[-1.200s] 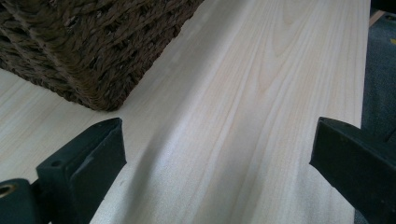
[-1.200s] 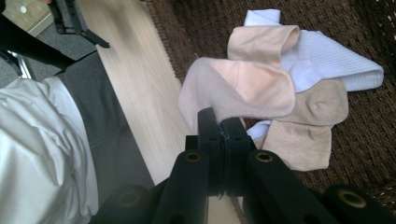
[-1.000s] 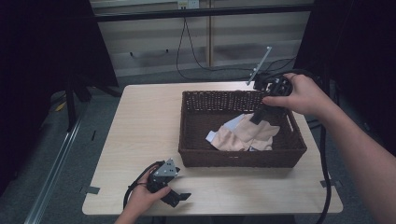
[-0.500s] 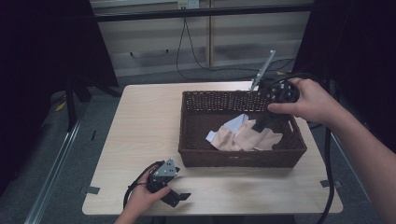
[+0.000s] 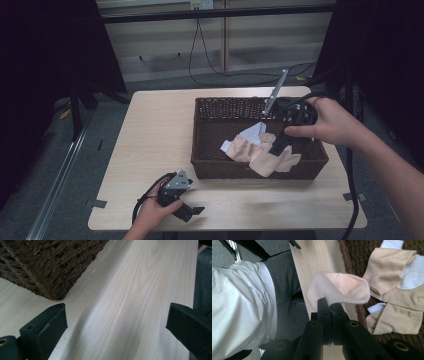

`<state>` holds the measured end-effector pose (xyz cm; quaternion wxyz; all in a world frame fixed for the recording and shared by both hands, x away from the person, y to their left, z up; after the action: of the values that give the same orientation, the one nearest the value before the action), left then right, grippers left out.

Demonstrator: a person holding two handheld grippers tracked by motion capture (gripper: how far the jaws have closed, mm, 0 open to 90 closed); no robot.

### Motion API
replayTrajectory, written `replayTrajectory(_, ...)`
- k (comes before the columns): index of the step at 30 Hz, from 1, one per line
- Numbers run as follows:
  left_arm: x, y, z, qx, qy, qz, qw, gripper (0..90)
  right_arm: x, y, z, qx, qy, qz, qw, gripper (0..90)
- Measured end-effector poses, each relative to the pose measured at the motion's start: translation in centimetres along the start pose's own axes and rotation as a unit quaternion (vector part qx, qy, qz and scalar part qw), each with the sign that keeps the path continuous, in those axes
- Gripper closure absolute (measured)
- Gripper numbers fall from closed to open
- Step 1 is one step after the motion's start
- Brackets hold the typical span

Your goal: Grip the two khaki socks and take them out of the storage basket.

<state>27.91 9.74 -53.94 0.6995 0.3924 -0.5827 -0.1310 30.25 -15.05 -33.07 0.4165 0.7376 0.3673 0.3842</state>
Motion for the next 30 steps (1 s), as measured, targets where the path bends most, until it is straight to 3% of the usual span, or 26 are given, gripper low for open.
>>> replayTrajectory(11,0.0,0.0,0.0,0.001,-0.001,0.0,1.0,2.7,-0.6,-3.8,0.8,-0.002,0.0,-0.023,0.9997,87.1)
replayTrajectory(22,0.0,0.0,0.0,0.0,-0.001,0.002,1.0,2.7,-0.8,-8.4,1.6,0.019,-0.001,-0.038,0.9991,86.2)
replayTrajectory(26,0.0,0.1,0.0,-0.002,-0.001,0.003,1.0,2.7,-0.4,-9.2,2.1,0.008,0.0,-0.03,0.9995,69.8)
replayTrajectory(27,0.0,0.0,0.0,-0.002,0.001,0.004,1.0,2.7,-0.2,-9.1,2.2,0.004,-0.001,-0.022,0.9997,61.5)
replayTrajectory(30,0.0,0.1,0.0,0.0,-0.001,0.0,1.0,2.7,0.4,-8.2,2.5,-0.003,-0.002,-0.009,1.0,48.2)
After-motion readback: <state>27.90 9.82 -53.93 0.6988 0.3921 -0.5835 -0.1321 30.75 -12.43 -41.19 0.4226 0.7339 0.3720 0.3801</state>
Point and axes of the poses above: each handheld gripper's, and its own axes: y roughly backward along the jaws, x roughly out of its top, z roughly to its right, the point moved 8 cm from there along -y, roughly forward along the jaws, and after that the axes turned 6 degrees about x, right-handed, at the moved point
